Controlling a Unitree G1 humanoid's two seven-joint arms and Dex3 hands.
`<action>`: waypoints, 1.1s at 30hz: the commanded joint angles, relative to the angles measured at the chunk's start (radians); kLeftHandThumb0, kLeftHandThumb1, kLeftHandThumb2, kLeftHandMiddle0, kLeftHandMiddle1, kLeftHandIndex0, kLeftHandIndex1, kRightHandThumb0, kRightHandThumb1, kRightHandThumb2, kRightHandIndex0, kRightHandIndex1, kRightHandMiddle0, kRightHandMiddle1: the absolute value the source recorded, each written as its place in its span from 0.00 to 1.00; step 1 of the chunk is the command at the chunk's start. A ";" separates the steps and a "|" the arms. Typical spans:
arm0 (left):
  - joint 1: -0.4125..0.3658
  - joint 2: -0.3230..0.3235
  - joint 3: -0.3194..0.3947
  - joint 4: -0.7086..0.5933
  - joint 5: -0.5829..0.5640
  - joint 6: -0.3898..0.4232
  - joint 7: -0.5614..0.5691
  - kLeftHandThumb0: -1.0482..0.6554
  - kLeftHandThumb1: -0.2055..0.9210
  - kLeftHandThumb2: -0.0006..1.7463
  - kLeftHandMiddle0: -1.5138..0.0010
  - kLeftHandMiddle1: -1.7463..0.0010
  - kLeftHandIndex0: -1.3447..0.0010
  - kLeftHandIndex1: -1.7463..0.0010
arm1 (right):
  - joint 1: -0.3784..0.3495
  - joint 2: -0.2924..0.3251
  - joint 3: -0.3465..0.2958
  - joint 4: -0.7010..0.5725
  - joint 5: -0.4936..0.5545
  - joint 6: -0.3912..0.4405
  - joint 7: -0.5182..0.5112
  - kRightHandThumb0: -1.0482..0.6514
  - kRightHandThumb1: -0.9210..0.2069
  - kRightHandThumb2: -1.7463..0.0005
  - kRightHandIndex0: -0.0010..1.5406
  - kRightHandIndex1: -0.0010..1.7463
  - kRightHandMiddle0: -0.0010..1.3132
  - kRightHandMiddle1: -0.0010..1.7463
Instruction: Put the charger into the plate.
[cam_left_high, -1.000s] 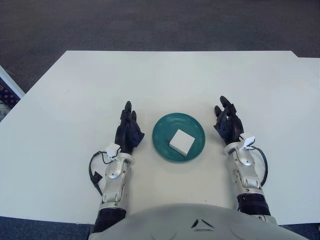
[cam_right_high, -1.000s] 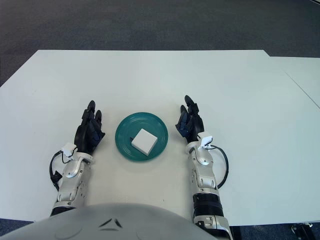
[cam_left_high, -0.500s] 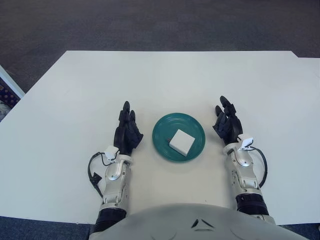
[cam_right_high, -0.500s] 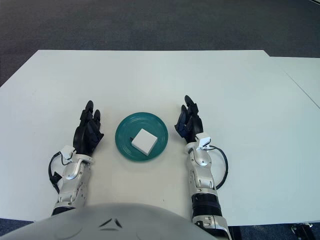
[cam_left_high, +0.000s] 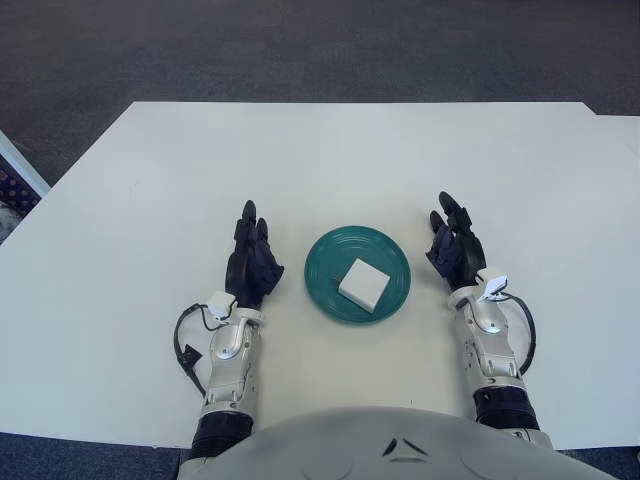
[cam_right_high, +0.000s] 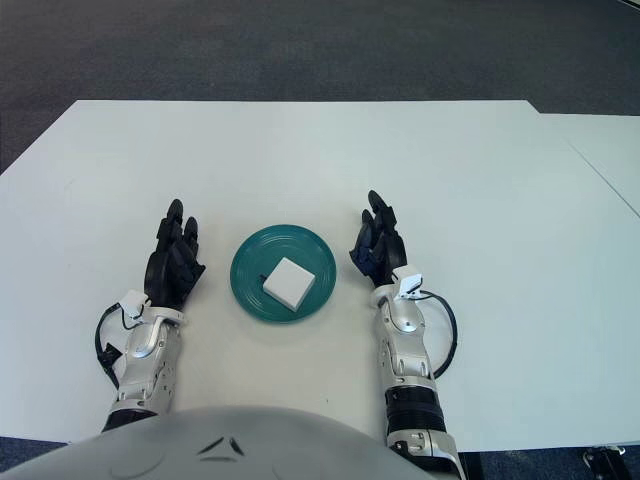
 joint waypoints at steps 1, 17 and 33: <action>0.022 -0.003 0.002 0.031 0.017 0.024 0.020 0.00 1.00 0.51 0.99 1.00 1.00 1.00 | 0.034 -0.009 -0.007 0.048 -0.003 0.052 -0.003 0.16 0.00 0.48 0.04 0.00 0.00 0.15; -0.016 0.005 0.036 0.096 -0.071 -0.008 -0.041 0.00 1.00 0.54 0.95 0.99 0.96 0.98 | 0.037 -0.016 -0.011 0.035 0.008 0.065 0.001 0.16 0.00 0.47 0.05 0.00 0.00 0.14; -0.017 0.018 0.035 0.111 0.035 -0.021 0.005 0.00 1.00 0.56 0.95 1.00 0.97 0.98 | 0.027 -0.019 -0.017 0.043 0.013 0.068 0.000 0.18 0.00 0.47 0.04 0.00 0.00 0.15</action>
